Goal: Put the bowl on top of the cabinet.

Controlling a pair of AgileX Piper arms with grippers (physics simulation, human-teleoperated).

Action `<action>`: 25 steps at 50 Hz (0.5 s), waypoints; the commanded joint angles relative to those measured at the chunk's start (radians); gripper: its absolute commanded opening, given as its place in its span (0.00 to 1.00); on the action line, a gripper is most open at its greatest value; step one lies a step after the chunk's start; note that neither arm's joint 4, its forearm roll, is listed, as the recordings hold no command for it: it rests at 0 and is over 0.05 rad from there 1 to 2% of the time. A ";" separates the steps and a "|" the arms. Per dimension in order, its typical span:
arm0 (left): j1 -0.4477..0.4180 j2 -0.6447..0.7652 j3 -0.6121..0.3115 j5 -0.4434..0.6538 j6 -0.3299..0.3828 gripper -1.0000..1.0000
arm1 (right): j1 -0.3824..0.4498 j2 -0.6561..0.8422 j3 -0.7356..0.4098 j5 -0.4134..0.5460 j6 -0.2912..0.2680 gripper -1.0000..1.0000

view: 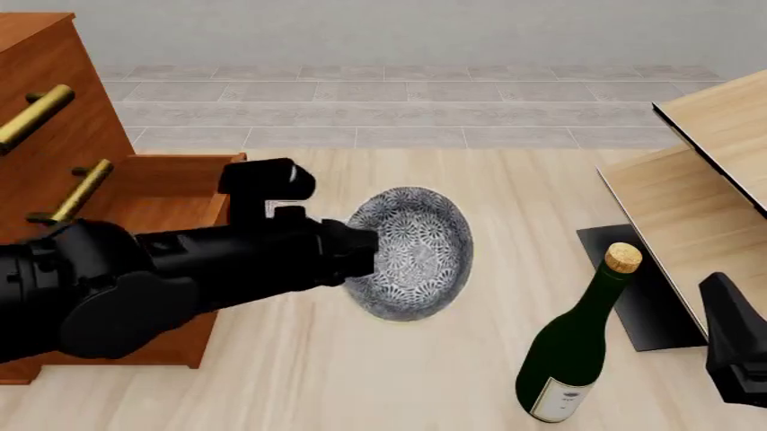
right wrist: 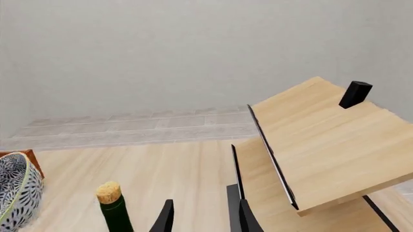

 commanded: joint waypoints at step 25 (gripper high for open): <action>0.326 -0.347 -0.358 0.770 0.021 0.00 | 0.007 0.000 0.000 0.002 -0.005 1.00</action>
